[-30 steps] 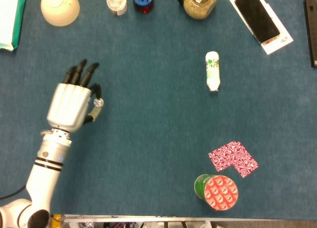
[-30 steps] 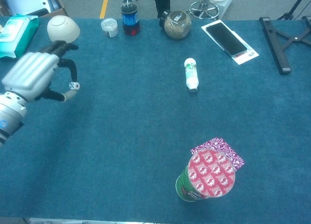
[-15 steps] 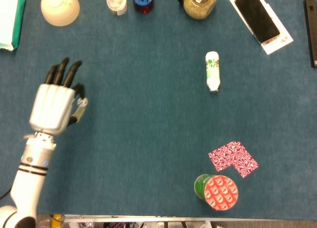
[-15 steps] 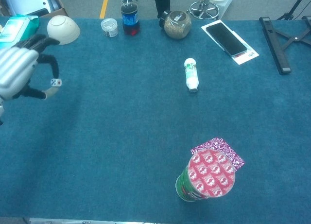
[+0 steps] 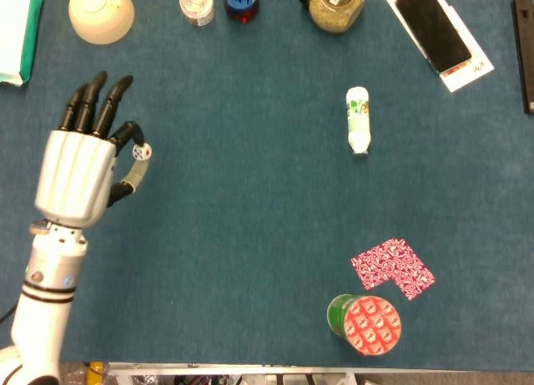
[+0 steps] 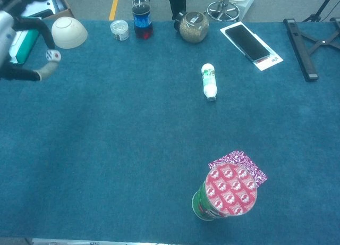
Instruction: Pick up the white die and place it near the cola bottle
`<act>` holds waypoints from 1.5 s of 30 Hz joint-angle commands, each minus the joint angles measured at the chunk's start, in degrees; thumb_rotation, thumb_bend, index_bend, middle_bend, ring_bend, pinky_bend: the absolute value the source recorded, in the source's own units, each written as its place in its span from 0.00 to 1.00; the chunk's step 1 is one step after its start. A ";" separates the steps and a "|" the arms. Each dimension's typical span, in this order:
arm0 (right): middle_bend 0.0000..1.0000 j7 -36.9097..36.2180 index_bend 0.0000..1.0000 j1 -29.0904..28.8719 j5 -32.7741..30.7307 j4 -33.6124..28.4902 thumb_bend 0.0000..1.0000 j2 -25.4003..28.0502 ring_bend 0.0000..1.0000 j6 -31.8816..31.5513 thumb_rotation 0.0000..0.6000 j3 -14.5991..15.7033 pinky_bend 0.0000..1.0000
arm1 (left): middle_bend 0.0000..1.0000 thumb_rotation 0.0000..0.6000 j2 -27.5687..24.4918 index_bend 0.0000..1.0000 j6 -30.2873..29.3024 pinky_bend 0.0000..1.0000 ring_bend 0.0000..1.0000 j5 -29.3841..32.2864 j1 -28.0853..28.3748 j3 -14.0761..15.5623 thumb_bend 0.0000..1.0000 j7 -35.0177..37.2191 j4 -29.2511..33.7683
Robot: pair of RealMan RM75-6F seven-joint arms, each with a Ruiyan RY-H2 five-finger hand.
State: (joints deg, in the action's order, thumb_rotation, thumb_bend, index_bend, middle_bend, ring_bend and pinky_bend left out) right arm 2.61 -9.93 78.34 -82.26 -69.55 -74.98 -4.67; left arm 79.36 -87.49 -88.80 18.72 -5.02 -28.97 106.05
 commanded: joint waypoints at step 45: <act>0.28 0.05 0.39 1.79 -0.06 -1.75 0.05 0.99 0.22 -1.74 1.00 -0.08 0.49 | 0.10 1.00 -3.90 0.48 3.60 0.13 0.00 2.48 -5.65 2.21 0.23 13.73 -15.88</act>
State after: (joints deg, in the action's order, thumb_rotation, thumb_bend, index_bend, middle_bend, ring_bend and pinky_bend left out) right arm 2.54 -8.21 78.18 -83.89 -68.68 -76.60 -4.80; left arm 76.13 -84.44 -85.74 12.89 -3.21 -15.63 91.48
